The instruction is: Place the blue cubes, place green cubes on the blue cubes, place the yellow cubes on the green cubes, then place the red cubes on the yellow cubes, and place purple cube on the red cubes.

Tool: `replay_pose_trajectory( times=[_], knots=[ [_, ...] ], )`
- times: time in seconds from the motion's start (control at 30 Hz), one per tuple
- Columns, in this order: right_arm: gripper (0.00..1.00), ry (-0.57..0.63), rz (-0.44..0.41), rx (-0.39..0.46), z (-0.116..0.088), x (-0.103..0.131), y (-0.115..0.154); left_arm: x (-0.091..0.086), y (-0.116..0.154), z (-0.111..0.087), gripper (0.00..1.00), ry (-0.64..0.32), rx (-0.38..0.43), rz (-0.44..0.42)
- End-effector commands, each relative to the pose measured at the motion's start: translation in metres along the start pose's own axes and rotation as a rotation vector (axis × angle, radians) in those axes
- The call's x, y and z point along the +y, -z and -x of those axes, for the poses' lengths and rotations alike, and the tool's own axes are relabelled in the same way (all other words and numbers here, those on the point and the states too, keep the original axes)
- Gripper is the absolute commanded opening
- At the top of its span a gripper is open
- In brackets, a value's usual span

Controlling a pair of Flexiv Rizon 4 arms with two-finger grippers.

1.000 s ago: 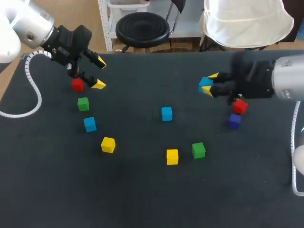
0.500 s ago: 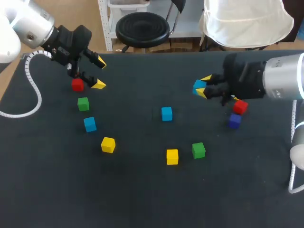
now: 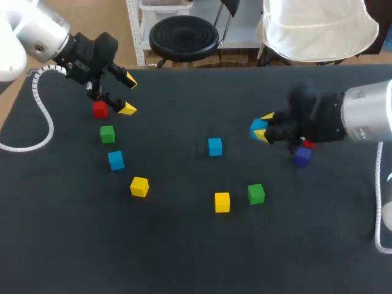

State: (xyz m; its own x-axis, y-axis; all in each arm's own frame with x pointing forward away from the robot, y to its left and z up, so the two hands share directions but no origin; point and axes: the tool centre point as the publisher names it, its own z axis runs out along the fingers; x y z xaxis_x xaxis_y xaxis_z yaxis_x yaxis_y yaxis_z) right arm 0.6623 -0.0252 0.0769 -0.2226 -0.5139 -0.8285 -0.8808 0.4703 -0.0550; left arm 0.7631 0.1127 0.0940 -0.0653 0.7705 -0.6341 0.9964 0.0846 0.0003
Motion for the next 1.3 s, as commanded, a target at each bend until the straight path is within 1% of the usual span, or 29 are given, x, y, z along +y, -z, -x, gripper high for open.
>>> replay_pose_trajectory(
  times=[0.03,0.17,0.37,0.5,0.67,0.73,0.83,1.1,1.3],
  knots=[
    [0.0,-0.019,0.921,-0.03,-0.02,0.007,0.009,-0.001,0.0,0.0,1.0,0.0,0.0,0.003],
    [0.0,-0.076,0.896,-0.056,-0.038,0.017,0.015,-0.001,0.0,0.0,1.0,0.0,0.0,0.003],
    [0.0,-0.129,0.843,-0.025,-0.053,0.029,0.027,-0.001,0.0,0.0,1.0,0.0,0.0,0.003],
    [0.0,-0.132,0.817,0.029,-0.055,0.032,0.033,-0.001,0.0,0.0,1.0,0.0,0.0,0.003],
    [0.0,-0.143,0.786,0.059,-0.056,0.03,0.043,-0.001,0.0,0.0,1.0,0.0,0.0,0.003],
    [0.0,-0.155,0.779,0.093,-0.057,0.031,0.045,-0.001,0.0,0.0,1.0,0.0,0.0,0.003],
    [0.0,-0.16,0.76,0.119,-0.061,0.031,0.052,-0.001,0.0,0.0,1.0,0.0,0.0,0.003],
    [0.0,-0.175,0.733,0.143,-0.067,0.026,0.053,-0.001,0.0,0.0,1.0,0.0,0.0,0.003],
    [0.0,-0.188,0.737,0.146,-0.073,0.025,0.048,-0.001,0.0,0.0,1.0,0.0,0.0,0.003]
  ],
)
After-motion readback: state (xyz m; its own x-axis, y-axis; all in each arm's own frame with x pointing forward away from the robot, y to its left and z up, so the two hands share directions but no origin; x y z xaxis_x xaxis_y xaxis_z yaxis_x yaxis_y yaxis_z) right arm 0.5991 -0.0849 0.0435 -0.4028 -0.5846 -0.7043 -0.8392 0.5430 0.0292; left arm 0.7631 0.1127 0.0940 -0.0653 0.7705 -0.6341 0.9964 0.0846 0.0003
